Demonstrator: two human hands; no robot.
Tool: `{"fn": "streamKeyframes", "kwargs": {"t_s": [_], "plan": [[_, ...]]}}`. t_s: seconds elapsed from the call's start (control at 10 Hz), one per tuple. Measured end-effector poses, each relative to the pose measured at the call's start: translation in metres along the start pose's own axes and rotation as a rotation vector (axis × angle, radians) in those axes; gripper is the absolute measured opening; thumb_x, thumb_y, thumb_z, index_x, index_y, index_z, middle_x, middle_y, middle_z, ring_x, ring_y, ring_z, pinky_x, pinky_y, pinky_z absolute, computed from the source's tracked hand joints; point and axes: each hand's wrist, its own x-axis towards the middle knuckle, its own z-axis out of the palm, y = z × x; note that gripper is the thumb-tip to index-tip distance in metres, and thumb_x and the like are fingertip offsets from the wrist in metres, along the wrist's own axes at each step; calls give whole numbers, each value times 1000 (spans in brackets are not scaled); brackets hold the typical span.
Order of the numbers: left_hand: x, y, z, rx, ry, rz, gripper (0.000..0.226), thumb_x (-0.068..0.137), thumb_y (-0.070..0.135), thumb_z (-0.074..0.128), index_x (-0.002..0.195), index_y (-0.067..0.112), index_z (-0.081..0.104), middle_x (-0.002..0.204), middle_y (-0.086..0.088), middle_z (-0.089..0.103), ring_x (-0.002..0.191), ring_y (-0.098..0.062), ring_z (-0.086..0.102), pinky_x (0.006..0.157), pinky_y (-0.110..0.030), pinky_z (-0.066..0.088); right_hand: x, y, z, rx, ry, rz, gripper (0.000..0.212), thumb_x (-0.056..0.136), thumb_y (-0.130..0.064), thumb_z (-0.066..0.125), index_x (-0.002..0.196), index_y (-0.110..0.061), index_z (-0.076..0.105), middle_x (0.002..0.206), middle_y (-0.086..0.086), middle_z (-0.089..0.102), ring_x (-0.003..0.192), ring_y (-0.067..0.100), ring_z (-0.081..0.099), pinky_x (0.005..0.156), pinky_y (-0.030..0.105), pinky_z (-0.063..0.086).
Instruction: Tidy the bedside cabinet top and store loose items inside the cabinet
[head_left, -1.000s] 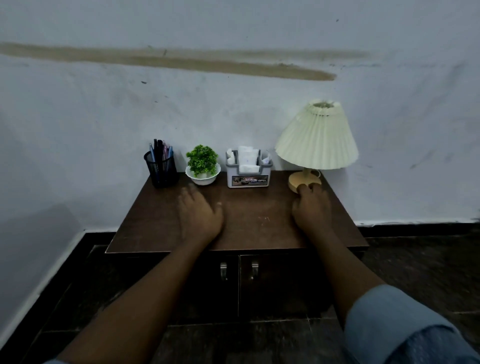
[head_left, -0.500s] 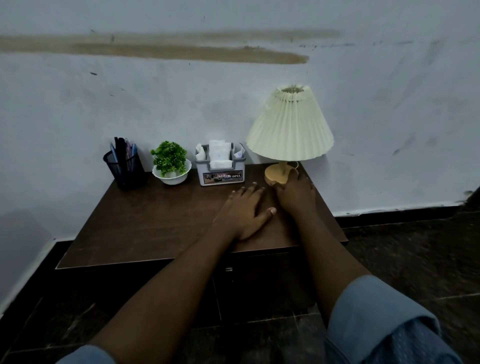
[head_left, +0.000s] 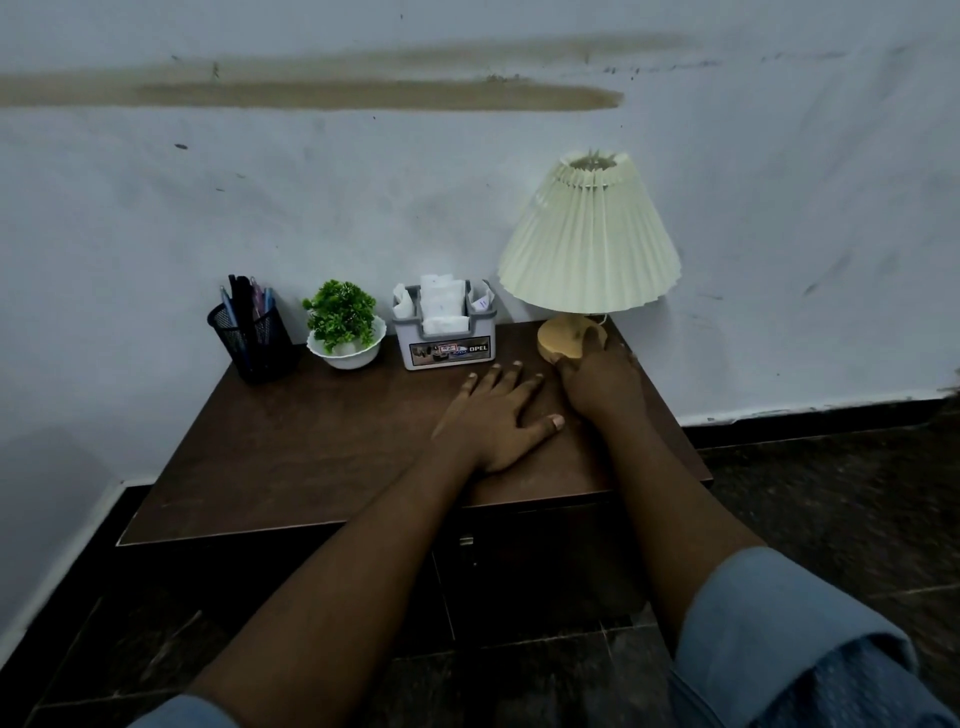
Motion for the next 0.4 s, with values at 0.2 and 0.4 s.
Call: {"fn": "streamKeyframes", "kwargs": {"t_s": [0.2,0.4], "plan": [[-41,-12,-8,-1,-13,-105,85,86,85,14,160,44,12,172,4,4,158,-20,1,126,-50,0,-23,0,-4,-71,-64,53,100,95,-62,49,159,3,5,164,30,16,153,42,19,125,50,15],[-106,-52,-22,-1,-1,-238,87,83,89,12,159,48,12,172,5,5,158,-23,2,125,-52,-3,-71,-17,-10,-232,-250,73,98,93,-76,11,162,-7,3,170,19,2,156,39,0,123,56,-3]]}}
